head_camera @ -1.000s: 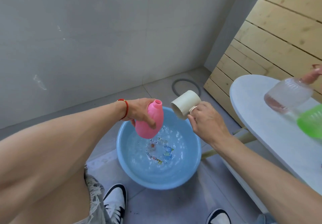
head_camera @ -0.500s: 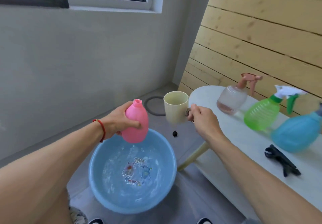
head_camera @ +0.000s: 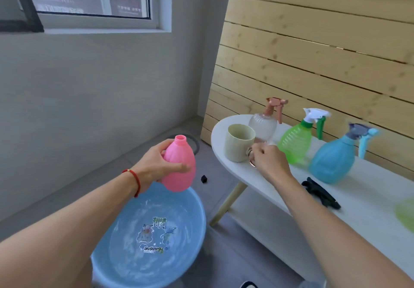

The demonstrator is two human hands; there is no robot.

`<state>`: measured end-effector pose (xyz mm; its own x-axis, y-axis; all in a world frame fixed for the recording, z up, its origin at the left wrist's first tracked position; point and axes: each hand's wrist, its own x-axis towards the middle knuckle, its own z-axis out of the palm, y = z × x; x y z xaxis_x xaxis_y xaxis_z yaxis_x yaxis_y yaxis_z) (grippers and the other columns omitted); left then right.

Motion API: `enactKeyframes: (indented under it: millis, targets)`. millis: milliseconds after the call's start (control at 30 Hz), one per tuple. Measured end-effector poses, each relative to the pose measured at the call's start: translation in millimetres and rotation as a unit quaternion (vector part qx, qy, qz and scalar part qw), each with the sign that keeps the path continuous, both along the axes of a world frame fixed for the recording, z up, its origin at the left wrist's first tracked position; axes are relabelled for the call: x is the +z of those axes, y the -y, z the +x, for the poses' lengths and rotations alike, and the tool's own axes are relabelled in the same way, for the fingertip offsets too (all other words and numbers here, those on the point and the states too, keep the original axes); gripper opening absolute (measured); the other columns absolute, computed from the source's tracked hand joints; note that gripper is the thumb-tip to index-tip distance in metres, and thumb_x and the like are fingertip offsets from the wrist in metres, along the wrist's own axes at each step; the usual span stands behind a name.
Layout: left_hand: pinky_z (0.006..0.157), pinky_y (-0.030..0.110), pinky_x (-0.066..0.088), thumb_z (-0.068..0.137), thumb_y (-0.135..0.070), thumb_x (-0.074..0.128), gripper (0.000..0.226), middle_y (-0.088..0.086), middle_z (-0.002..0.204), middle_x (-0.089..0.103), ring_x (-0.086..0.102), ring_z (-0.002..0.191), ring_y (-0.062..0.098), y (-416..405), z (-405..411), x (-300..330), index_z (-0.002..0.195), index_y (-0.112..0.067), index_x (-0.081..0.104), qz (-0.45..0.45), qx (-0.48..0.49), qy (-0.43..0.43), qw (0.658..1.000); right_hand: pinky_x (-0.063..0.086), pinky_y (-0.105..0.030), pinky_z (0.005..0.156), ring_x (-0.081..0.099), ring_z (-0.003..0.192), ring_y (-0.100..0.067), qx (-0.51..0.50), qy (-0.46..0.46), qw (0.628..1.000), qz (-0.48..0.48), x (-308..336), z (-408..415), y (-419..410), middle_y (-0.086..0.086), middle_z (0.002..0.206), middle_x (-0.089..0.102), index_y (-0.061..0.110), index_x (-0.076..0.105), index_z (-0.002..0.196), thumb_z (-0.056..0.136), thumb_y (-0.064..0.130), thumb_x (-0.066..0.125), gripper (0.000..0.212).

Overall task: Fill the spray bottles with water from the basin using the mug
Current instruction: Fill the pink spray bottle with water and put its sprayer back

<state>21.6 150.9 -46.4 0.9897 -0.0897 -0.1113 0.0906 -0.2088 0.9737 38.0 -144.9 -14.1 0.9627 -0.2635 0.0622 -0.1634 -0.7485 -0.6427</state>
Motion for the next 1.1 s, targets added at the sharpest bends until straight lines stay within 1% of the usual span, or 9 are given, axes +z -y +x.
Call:
enactKeyframes:
  millis: [100, 233, 333, 433, 567, 700, 900, 1000, 1100]
  targets:
    - [0.055, 0.031, 0.056, 0.057, -0.03, 0.095, 0.067, 0.0, 0.104, 0.074, 0.072, 0.094, 0.025, 12, 2, 1, 0.116, -0.046, 0.068, -0.005, -0.011, 0.004, 1.0, 0.042, -0.036, 0.074, 0.058, 0.09, -0.035, 0.009, 0.026, 0.997, -0.068, 5, -4, 10, -0.019, 0.093, 0.068, 0.002, 0.069, 0.091, 0.106, 0.031, 0.038, 0.045]
    - [0.056, 0.034, 0.057, 0.052, -0.035, 0.094, 0.075, -0.001, 0.107, 0.074, 0.072, 0.097, 0.025, 24, 3, 2, 0.12, -0.046, 0.066, -0.01, -0.014, 0.008, 1.0, 0.038, -0.036, 0.067, 0.054, 0.081, -0.035, -0.026, 0.092, 0.986, -0.138, 26, -17, 46, -0.017, 0.086, 0.064, 0.004, 0.067, 0.083, 0.103, 0.023, 0.043, 0.036]
    - [0.061, 0.038, 0.06, 0.057, -0.031, 0.097, 0.073, 0.0, 0.107, 0.074, 0.072, 0.098, 0.026, 25, 5, 1, 0.121, -0.046, 0.066, -0.013, -0.012, 0.007, 1.0, 0.049, -0.041, 0.074, 0.053, 0.09, -0.037, -0.062, -0.027, 0.965, -0.254, 24, -27, 88, -0.015, 0.097, 0.062, 0.009, 0.061, 0.087, 0.097, 0.018, 0.044, 0.022]
    - [0.063, 0.041, 0.059, 0.061, -0.027, 0.098, 0.07, -0.001, 0.106, 0.074, 0.071, 0.098, 0.027, 23, 6, 0, 0.12, -0.048, 0.066, -0.01, -0.011, 0.004, 1.0, 0.048, -0.041, 0.088, 0.049, 0.114, -0.037, -0.042, -0.235, 0.919, -0.315, 12, -35, 110, -0.015, 0.125, 0.053, 0.013, 0.051, 0.117, 0.096, 0.018, 0.044, 0.022]
    - [0.057, 0.035, 0.057, 0.07, -0.021, 0.096, 0.063, -0.001, 0.106, 0.074, 0.071, 0.097, 0.026, 19, 5, -4, 0.12, -0.045, 0.066, -0.01, -0.018, 0.002, 1.0, 0.047, -0.039, 0.103, 0.052, 0.127, -0.035, 0.007, -0.279, 0.915, -0.29, 7, -40, 115, -0.015, 0.143, 0.051, 0.012, 0.048, 0.14, 0.104, 0.021, 0.046, 0.038]
    - [0.055, 0.03, 0.056, 0.07, -0.018, 0.096, 0.062, -0.001, 0.105, 0.074, 0.072, 0.097, 0.025, 14, 2, -5, 0.118, -0.044, 0.066, -0.002, -0.035, 0.003, 0.999, 0.049, -0.039, 0.076, 0.064, 0.098, -0.034, 0.022, -0.239, 0.927, -0.289, 25, -51, 113, -0.014, 0.104, 0.064, 0.012, 0.055, 0.093, 0.097, 0.03, 0.059, 0.018]
    - [0.059, 0.035, 0.059, 0.06, -0.028, 0.099, 0.066, 0.0, 0.107, 0.073, 0.072, 0.097, 0.026, 10, -3, -10, 0.113, -0.05, 0.067, 0.016, -0.06, -0.016, 0.998, 0.059, -0.046, 0.072, 0.07, 0.089, -0.028, 0.058, -0.119, 0.99, -0.039, 71, -84, 63, 0.002, 0.104, 0.067, 0.033, 0.053, 0.115, 0.086, 0.041, 0.078, 0.04]
    - [0.065, 0.042, 0.062, 0.061, -0.025, 0.099, 0.066, 0.0, 0.105, 0.074, 0.073, 0.096, 0.025, 13, -6, -16, 0.114, -0.049, 0.067, 0.008, -0.064, -0.029, 0.998, 0.056, -0.034, 0.08, 0.069, 0.094, -0.009, 0.1, -0.03, 0.994, 0.022, 74, -77, 30, 0.011, 0.103, 0.07, 0.038, 0.058, 0.116, 0.075, 0.046, 0.087, 0.051]
    - [0.064, 0.044, 0.062, 0.057, -0.027, 0.099, 0.068, 0.001, 0.105, 0.075, 0.074, 0.096, 0.027, 17, -9, -24, 0.115, -0.048, 0.068, 0.0, -0.065, -0.037, 0.997, 0.046, -0.007, 0.068, 0.064, 0.088, 0.013, 0.127, 0.061, 0.989, 0.052, 69, -64, 0, 0.016, 0.099, 0.069, 0.033, 0.062, 0.116, 0.071, 0.037, 0.092, 0.054]
